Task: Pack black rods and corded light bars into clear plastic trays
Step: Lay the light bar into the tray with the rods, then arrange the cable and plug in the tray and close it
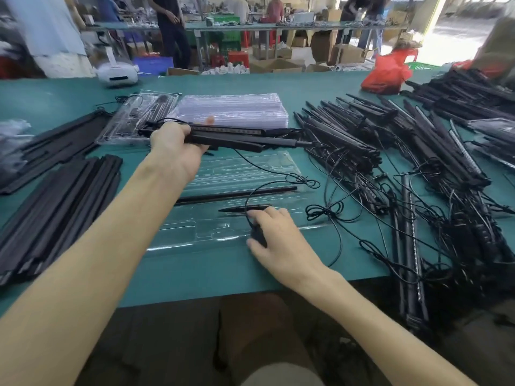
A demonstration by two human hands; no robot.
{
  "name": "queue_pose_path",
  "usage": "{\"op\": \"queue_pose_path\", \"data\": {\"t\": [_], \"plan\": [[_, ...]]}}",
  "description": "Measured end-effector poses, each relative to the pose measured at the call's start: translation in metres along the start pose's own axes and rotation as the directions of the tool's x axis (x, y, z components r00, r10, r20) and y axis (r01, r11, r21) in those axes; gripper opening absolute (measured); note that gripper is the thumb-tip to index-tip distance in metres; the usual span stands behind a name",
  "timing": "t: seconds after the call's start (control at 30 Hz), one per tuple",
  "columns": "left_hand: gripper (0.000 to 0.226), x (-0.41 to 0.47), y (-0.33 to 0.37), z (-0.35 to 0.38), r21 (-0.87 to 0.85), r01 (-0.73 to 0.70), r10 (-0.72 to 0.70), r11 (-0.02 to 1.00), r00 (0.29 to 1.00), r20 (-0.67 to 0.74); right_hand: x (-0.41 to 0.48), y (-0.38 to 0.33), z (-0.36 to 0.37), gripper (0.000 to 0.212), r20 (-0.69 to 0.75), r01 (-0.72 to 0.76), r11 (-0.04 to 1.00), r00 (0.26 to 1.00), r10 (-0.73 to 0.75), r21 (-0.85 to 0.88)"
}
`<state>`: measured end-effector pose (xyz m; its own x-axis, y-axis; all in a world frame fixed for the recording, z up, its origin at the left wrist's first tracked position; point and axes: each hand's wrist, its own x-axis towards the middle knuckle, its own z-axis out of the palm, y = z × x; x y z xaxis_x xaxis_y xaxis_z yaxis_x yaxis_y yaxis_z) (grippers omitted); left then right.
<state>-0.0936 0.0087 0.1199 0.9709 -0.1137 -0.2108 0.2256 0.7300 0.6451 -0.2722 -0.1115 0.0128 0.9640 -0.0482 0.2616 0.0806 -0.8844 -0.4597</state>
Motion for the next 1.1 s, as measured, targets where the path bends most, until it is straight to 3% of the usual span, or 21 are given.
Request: {"op": "queue_pose_path", "data": {"t": [0.13,0.2,0.27,0.37,0.4,0.47,0.53,0.57,0.63,0.7,0.87,1.0,1.1], "plan": [[0.039,0.000,0.009,-0.009,-0.025,-0.031,0.030,0.999,1.000,-0.007,0.009,0.012,-0.029,0.041,-0.199,-0.108,0.972,0.968,0.151,0.208],[0.039,0.002,0.013,-0.014,-0.037,-0.045,0.045,0.998,0.999,-0.018,0.018,0.031,-0.051,0.039,-0.327,-0.166,0.966,0.918,0.225,0.198],[0.039,0.003,0.014,-0.019,-0.029,-0.048,0.047,0.998,0.998,-0.038,0.027,0.056,-0.073,0.040,-0.473,-0.294,0.956,0.840,0.265,0.014],[0.032,0.004,0.006,-0.026,0.019,-0.024,0.025,1.000,0.998,-0.065,0.030,0.081,-0.086,0.066,-0.533,-0.522,0.793,0.788,0.308,-0.313],[0.028,0.003,0.002,-0.027,0.024,-0.012,0.013,1.000,0.998,-0.061,0.029,0.083,-0.084,0.075,-0.543,-0.512,0.774,0.796,0.266,-0.371],[0.029,0.002,-0.006,-0.029,0.017,0.003,-0.002,1.000,0.998,-0.069,0.027,0.079,-0.072,0.069,-0.547,-0.354,0.843,0.833,0.087,-0.405],[0.039,0.001,-0.015,-0.032,0.029,0.004,-0.001,1.000,0.995,-0.100,0.025,0.071,-0.057,0.049,-0.529,-0.117,0.958,0.848,-0.041,-0.262],[0.042,-0.001,-0.019,-0.033,0.039,0.004,0.000,0.999,0.994,-0.112,0.026,0.067,-0.051,0.041,-0.518,-0.031,0.994,0.855,-0.029,-0.108],[0.045,-0.007,-0.028,-0.035,0.042,-0.010,0.015,0.999,0.992,-0.126,0.029,0.057,-0.040,0.037,-0.456,0.018,0.975,0.886,0.086,0.219],[0.043,-0.011,-0.034,-0.038,0.023,-0.031,0.034,0.999,0.988,-0.148,0.031,0.048,-0.032,0.040,-0.335,-0.012,0.913,0.928,0.162,0.407],[0.047,-0.012,-0.043,-0.056,0.115,0.031,-0.007,0.993,0.979,-0.201,0.042,0.045,-0.031,0.031,-0.259,-0.091,0.900,0.941,0.218,0.426],[0.023,-0.016,-0.039,-0.072,0.263,0.144,-0.102,0.954,0.981,-0.167,0.049,0.050,-0.036,0.021,-0.134,-0.164,0.850,0.955,0.264,0.501],[0.023,-0.018,-0.037,-0.084,0.293,0.173,-0.135,0.940,0.980,-0.144,0.054,0.053,-0.033,0.012,-0.199,-0.187,0.869,0.931,0.306,0.459]]}}
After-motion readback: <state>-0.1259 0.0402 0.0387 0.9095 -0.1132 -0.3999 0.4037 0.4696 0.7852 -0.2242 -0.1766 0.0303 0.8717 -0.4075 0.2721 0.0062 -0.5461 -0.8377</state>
